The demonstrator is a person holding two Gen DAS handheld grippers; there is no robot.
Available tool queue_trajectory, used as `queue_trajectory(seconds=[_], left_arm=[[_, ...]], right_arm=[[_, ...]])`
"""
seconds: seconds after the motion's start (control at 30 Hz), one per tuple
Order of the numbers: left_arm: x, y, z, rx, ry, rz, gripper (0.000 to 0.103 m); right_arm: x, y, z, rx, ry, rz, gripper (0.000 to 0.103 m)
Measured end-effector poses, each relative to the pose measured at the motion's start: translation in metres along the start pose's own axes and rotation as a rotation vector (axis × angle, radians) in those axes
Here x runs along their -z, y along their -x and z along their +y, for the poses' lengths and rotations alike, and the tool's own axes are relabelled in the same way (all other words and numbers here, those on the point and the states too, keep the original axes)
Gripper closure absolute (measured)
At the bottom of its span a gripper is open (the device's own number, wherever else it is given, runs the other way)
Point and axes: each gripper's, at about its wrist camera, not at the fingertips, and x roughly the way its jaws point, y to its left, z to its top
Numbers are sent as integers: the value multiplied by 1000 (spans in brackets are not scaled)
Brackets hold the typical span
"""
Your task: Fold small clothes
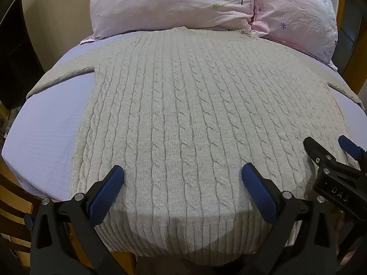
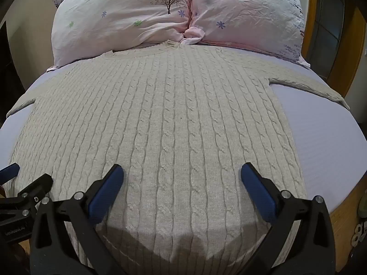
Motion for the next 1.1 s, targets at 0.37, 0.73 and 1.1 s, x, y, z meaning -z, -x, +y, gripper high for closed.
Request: queue_trajectory(seconds=[0.37,0.73,1.1], left_arm=[[0,0,0,0,-1,-3,1],[0,0,0,0,-1,-4,1],[0,0,0,0,0,-5,1]], right_arm=[[0,0,0,-2,-2,-1,2],[0,1,-1,-2,-2,-2,2],[1,1,-2,-2,-2,-4,2]])
